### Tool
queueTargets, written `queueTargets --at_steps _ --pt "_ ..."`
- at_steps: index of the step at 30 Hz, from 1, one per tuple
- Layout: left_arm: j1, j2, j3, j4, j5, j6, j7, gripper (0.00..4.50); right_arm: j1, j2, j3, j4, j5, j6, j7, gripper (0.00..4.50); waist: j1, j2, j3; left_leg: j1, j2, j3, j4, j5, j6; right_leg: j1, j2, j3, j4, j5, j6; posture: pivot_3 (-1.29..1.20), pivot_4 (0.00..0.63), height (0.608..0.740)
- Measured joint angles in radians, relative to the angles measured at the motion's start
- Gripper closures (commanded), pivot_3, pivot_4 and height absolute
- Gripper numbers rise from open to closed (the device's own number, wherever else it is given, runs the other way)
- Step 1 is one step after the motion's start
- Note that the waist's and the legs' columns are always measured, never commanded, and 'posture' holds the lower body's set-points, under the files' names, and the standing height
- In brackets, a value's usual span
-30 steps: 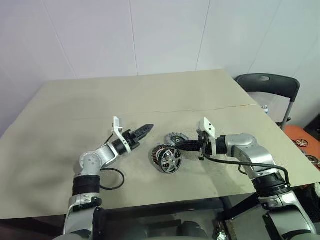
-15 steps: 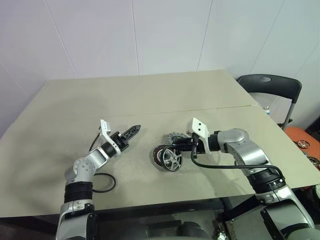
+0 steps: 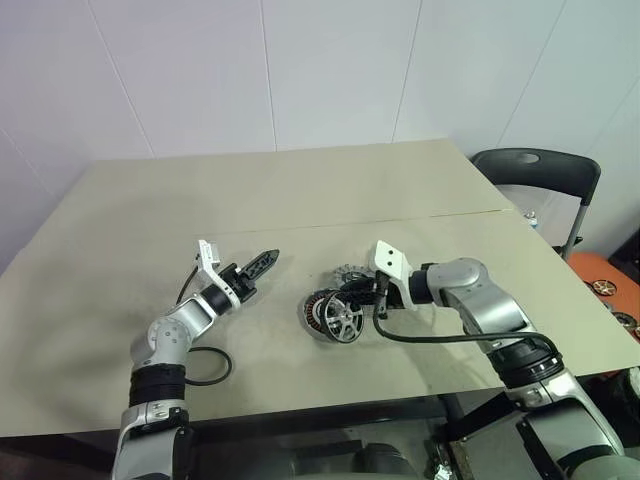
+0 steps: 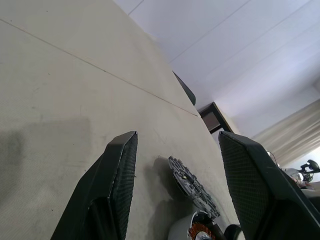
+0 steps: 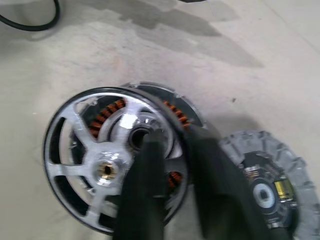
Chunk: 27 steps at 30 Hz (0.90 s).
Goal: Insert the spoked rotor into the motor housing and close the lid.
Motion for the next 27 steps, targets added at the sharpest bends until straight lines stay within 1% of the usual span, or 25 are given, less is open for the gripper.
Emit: queueTargets --at_steps 8,11,19,23,27 --pt "0.002 -0.003 0.0 0.001 0.006 -0.011 0.005 1.75 0.001 -0.004 -0.002 0.001 -0.005 0.001 0.0 4.45 -0.002 0.0 0.0 0.0 0.001 0.0 0.0 0.0 0.0 0.0 0.001 0.0 0.0 0.0 0.0 0.0 0.0 0.74" --pt "0.002 -0.003 0.0 0.004 0.012 -0.016 0.005 1.75 0.0 -0.005 -0.006 -0.002 0.017 0.01 0.029 4.45 -0.002 0.0 0.0 0.0 0.001 0.0 0.0 0.0 0.0 0.0 0.001 0.0 0.0 0.0 0.0 0.0 0.0 0.74" --pt "0.003 -0.008 0.0 0.007 0.015 -0.02 0.005 1.75 -0.093 -0.035 -0.011 -0.094 0.063 0.021 0.104 4.45 0.002 -0.001 0.0 0.0 0.0 0.0 0.0 0.0 0.0 0.0 0.0 0.0 0.0 0.0 0.0 0.0 0.0 0.74" --pt "0.01 -0.011 0.0 0.008 0.015 -0.022 0.005 1.75 -0.11 -0.041 0.02 -0.085 0.027 0.02 0.108 4.45 0.001 -0.001 0.0 0.0 0.0 0.0 0.0 0.0 0.0 0.0 0.0 0.0 0.0 0.0 0.0 0.0 0.0 0.74" --pt "0.016 -0.018 -0.001 0.011 0.015 -0.025 0.005 1.75 -0.137 -0.042 0.088 -0.04 -0.045 -0.006 0.102 4.45 -0.001 -0.001 0.0 0.0 0.0 0.0 0.0 0.0 0.0 0.0 0.0 0.0 0.0 0.0 0.0 0.0 0.0 0.74"
